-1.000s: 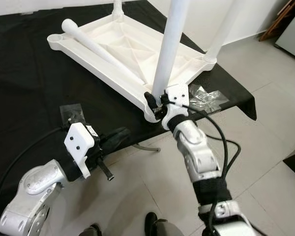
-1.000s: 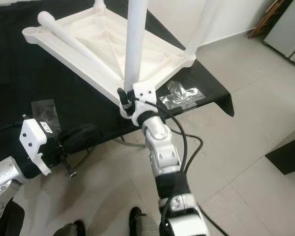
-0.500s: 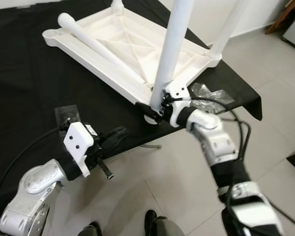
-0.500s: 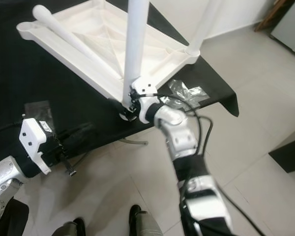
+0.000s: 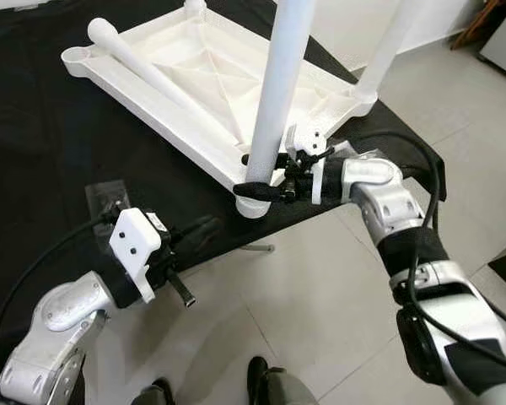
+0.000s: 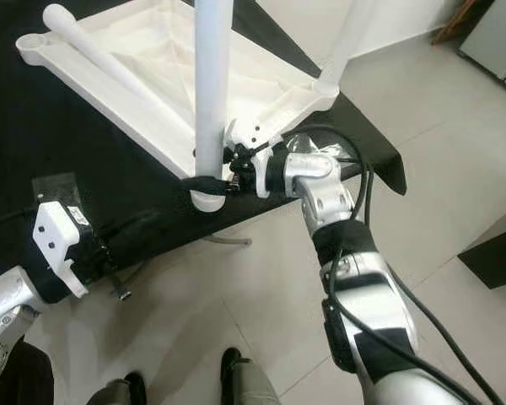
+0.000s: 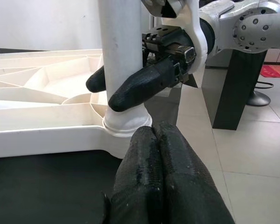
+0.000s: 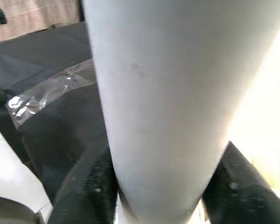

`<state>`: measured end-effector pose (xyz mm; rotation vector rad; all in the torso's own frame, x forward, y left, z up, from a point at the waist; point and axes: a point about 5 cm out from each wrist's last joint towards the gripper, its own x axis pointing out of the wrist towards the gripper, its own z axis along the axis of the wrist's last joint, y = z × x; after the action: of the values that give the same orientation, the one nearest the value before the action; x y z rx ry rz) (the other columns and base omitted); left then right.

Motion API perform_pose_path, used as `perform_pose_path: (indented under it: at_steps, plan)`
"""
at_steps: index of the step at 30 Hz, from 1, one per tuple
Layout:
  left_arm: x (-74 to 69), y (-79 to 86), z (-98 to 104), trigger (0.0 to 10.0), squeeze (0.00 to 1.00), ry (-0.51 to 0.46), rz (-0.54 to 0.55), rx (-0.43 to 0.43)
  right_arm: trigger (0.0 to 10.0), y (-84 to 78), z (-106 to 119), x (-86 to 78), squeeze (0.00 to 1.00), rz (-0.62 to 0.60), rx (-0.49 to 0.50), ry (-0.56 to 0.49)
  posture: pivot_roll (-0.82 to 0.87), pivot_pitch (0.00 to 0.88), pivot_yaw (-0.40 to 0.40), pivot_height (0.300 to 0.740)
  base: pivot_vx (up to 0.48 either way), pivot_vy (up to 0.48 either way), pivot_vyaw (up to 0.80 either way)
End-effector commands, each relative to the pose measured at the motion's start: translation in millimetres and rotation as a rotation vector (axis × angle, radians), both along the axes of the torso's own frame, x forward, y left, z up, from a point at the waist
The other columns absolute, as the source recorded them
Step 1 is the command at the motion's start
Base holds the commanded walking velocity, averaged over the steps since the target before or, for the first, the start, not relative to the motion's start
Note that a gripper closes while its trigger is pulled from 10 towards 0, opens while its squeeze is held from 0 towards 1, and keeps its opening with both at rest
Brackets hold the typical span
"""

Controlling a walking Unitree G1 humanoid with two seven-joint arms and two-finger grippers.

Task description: Building children table

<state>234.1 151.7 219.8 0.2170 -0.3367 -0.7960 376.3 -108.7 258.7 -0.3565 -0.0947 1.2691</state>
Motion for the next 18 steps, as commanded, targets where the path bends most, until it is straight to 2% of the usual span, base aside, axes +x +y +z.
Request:
perform_pose_path:
  at_steps: [1,6,10,11,13,14,16,17,18]
  plan:
    - [-3.9,-2.7,-2.6,10.0,0.00,0.008,-0.013,-0.005,0.0,2.3,-3.7,-1.5,0.00,0.040,-0.018,0.006,0.06,0.301,-0.121,0.740,0.000,0.000,0.00]
    - [-4.0,-2.6,-2.9,10.0,0.00,0.010,-0.014,-0.004,0.0,-1.4,-4.4,0.2,0.00,0.019,0.000,0.012,0.05,0.300,-0.120,0.740,0.000,0.000,0.00]
    - [-3.9,-2.3,-2.6,10.0,0.00,0.009,-0.014,-0.006,0.0,-9.7,-6.5,5.8,0.00,-0.074,0.014,-0.012,0.05,0.300,-0.120,0.740,0.000,0.000,0.00]
    - [-4.2,-1.2,-2.5,10.0,0.00,0.009,-0.013,-0.005,0.0,-17.6,-10.1,11.5,0.00,-0.238,0.048,-0.019,0.05,0.304,-0.121,0.740,0.000,0.000,0.00]
    - [-4.3,-0.9,-2.5,10.0,0.00,0.009,-0.013,-0.005,0.0,-19.5,-11.1,12.8,0.00,-0.276,0.057,-0.019,0.05,0.304,-0.121,0.740,0.000,0.000,0.00]
    - [-4.6,0.2,-3.9,10.0,0.00,0.015,-0.013,-0.002,0.0,-16.7,-21.2,13.3,0.00,-0.413,0.143,0.009,0.03,0.304,-0.113,0.740,0.000,0.000,0.00]
    - [-4.6,0.2,-3.9,10.0,0.00,0.015,-0.013,-0.002,0.0,-16.7,-21.2,13.3,0.00,-0.413,0.143,0.009,0.03,0.304,-0.113,0.740,0.000,0.000,0.00]
    - [-4.9,1.3,-4.9,10.0,0.00,0.019,-0.014,-0.001,0.0,-15.0,-28.6,12.5,0.00,-0.506,0.201,0.035,0.03,0.305,-0.109,0.740,0.000,0.000,0.00]
    - [-4.9,1.3,-4.9,10.0,0.00,0.019,-0.014,-0.001,0.0,-15.0,-28.6,12.5,0.00,-0.506,0.201,0.035,0.03,0.305,-0.109,0.740,0.000,0.000,0.00]
